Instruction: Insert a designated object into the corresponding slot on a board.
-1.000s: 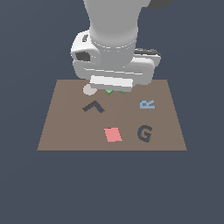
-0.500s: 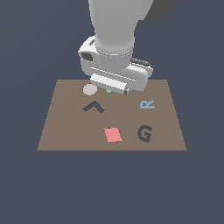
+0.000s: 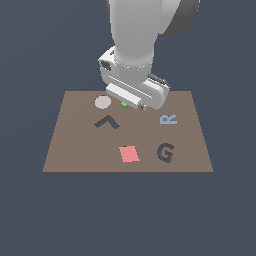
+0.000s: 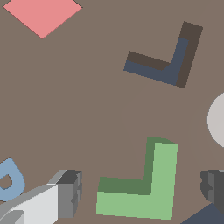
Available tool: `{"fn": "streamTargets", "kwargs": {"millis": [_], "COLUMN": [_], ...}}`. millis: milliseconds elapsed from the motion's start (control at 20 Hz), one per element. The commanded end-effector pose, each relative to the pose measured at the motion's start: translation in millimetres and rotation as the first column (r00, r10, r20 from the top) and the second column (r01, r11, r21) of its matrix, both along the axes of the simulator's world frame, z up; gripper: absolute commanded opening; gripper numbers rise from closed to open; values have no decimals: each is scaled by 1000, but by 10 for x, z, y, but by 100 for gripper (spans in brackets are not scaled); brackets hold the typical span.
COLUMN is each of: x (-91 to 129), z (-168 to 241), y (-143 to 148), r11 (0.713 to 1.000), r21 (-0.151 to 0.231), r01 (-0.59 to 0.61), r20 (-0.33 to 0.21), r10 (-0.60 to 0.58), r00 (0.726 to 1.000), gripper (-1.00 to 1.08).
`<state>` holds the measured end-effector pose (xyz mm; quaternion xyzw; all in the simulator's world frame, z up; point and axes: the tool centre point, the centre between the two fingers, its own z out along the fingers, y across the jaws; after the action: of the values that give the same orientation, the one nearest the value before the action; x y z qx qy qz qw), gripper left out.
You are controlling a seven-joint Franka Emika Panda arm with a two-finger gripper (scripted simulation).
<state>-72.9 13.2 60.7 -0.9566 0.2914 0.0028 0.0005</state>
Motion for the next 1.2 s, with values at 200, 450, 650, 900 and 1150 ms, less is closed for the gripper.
{"fn": "streamTargets", "kwargs": {"millis": [200, 450, 650, 900, 1150], "x": [-48, -54, -54, -56, -57], "z": [-90, -101, -156, -294, -308], "y": [30, 35, 37, 42, 41], "r11": [998, 997, 997, 997, 997], "r21": [-3, -3, -3, -3, -3], "r01": [67, 73, 74, 77, 77], "r20": [5, 5, 5, 5, 5], "r10": [-67, -73, -74, -77, -77], "r00": [998, 997, 997, 997, 997], "gripper": [100, 100, 100, 100, -100]}}
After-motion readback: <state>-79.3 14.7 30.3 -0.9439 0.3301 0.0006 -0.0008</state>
